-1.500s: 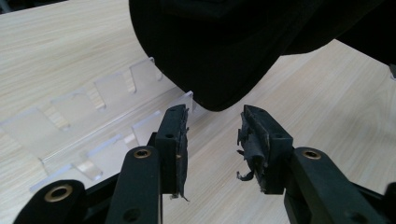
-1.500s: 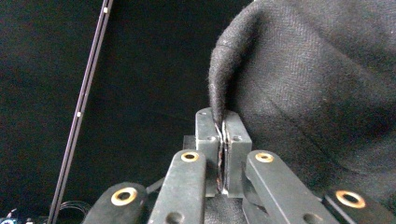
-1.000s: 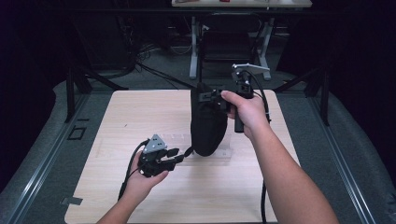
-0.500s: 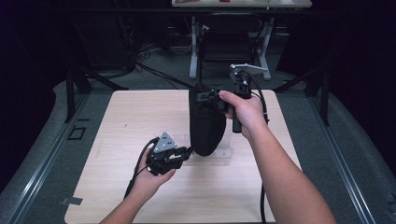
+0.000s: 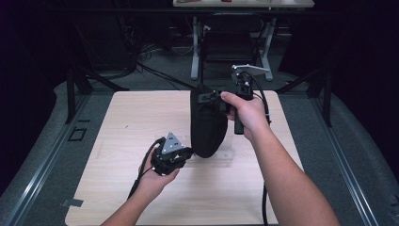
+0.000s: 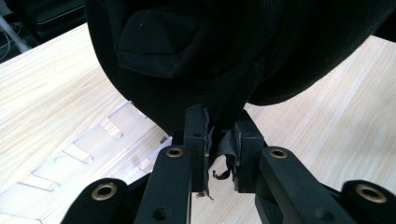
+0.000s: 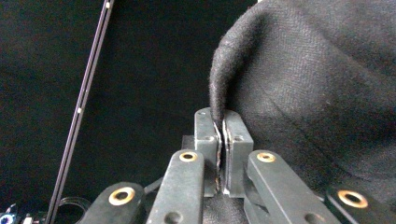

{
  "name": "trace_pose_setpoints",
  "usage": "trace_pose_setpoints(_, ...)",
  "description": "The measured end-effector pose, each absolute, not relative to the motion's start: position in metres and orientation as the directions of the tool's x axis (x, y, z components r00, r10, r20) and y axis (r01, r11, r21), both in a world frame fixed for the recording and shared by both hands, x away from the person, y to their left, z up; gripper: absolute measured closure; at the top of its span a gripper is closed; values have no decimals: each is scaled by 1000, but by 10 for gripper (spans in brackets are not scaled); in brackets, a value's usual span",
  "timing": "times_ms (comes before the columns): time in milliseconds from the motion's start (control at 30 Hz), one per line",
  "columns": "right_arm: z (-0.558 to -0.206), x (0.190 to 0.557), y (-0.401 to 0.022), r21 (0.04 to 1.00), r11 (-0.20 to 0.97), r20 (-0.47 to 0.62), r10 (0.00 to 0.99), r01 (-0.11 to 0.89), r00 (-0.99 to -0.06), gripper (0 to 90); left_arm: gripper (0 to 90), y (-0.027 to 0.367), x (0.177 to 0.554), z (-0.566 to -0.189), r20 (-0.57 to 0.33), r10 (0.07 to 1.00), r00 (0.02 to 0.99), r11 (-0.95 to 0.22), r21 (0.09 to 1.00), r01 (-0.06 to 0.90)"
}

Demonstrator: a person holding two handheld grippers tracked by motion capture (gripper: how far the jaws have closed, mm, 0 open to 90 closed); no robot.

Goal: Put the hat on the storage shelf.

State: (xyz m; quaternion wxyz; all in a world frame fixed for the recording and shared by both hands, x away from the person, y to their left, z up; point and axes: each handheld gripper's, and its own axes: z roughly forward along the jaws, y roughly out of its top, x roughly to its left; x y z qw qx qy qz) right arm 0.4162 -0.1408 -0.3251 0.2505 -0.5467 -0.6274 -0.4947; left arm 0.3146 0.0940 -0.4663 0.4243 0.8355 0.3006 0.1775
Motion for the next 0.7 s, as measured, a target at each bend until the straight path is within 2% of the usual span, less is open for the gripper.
trace_pose_setpoints(233, -320, 414, -142, 364, -95, 859, 418, 927, -294, 782, 813, 94, 314, -466, 61, 651, 756, -470, 815, 339)
trace_pose_setpoints(467, -314, 412, -150, 387, -113, 851, 426, 915, -307, 770, 836, 98, 314, -467, 91, 660, 745, -483, 811, 329)
trace_pose_setpoints(700, -312, 410, -160, 390, -133, 851, 430, 911, -301, 768, 847, 107, 315, -470, 82, 670, 738, -479, 807, 345)
